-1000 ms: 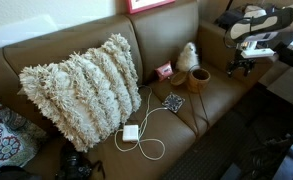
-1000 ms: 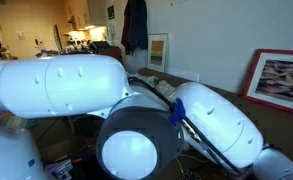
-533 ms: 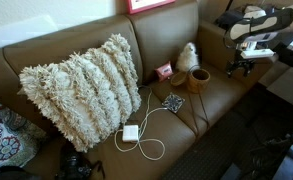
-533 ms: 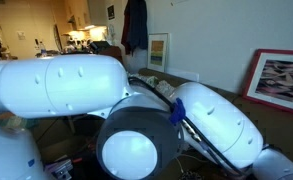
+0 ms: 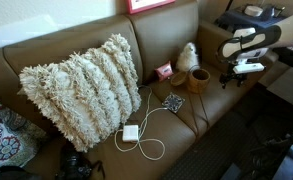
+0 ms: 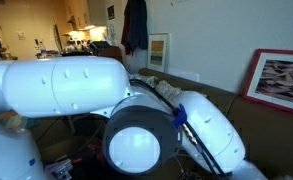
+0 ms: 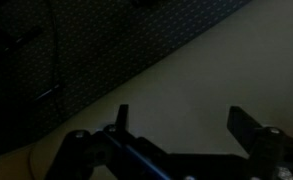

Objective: Move the open basket bag t the side of the couch

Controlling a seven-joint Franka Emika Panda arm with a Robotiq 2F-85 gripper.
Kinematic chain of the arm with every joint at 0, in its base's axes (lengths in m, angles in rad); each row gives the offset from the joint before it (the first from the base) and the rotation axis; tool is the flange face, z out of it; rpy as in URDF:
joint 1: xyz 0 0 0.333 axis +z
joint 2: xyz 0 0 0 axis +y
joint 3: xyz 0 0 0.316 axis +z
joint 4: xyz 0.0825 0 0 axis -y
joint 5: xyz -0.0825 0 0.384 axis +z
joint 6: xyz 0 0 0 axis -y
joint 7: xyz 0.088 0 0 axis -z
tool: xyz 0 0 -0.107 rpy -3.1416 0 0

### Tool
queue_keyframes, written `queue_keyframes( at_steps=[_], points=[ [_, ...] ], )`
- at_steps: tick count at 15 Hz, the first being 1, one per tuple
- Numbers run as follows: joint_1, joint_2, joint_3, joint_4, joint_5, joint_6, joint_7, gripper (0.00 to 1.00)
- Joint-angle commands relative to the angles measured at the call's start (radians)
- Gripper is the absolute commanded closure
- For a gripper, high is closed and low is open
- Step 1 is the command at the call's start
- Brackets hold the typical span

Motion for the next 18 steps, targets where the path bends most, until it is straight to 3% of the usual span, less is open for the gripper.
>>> queue_keyframes(
  at_steps=[1, 10, 18],
  points=[
    [0.009, 0.001, -0.011, -0.020, 0.001, 0.068, -0.001, 0.00],
    [0.053, -0.104, -0.008, -0.153, -0.014, 0.280, -0.007, 0.00],
    [0.089, -0.248, -0.020, -0.348, -0.017, 0.422, -0.018, 0.00]
  ],
)
